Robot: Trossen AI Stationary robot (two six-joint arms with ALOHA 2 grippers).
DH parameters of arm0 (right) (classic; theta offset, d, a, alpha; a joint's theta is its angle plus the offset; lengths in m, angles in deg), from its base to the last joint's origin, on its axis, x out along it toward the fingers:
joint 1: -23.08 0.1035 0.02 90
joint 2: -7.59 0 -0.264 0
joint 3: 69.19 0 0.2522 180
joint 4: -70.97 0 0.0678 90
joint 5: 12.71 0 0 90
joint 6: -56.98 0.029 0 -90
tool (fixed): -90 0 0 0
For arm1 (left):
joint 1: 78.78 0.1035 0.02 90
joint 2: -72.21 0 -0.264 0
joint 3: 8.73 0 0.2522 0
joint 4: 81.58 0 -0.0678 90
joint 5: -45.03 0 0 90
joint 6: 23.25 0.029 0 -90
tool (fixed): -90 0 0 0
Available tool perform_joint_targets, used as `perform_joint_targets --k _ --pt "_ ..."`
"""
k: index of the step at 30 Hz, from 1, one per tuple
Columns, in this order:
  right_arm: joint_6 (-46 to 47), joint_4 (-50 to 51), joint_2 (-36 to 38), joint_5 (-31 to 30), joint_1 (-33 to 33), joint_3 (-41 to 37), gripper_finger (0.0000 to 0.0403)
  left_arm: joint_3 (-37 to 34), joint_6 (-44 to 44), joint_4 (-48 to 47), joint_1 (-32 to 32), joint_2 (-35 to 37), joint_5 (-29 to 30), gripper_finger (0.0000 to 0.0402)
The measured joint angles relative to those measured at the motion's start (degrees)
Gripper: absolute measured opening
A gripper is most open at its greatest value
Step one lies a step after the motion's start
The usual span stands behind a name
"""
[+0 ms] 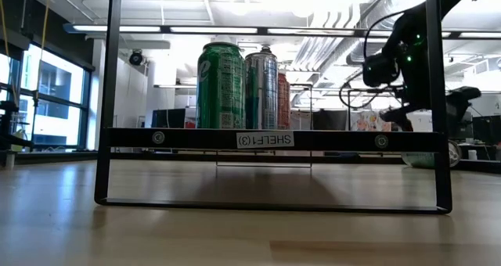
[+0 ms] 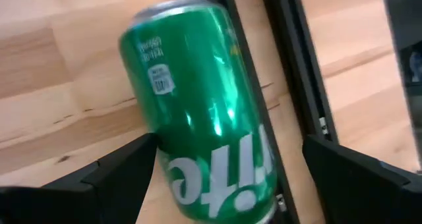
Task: Place canned beverage on shelf
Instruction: Put the green soda can, aligned with the other green soda can on the shelf
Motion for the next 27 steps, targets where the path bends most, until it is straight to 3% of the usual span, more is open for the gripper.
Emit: perform_joint_targets --k 9,19,27 --pt "-1.7 -10.9 -1.9 7.3 -2.6 -7.7 0.0367 0.0 -0.6 -0.1 0.0 0.0 0.0 0.0" --pt "-5.1 -12.3 -2.4 7.5 -2.7 -8.8 0.0362 0.0 -1.0 0.0 0.0 0.0 0.0 0.0" --pt "-7.5 -11.4 -2.6 8.6 -2.6 -6.6 0.0295 0.0 0.1 0.0 0.0 0.0 0.0 0.0"
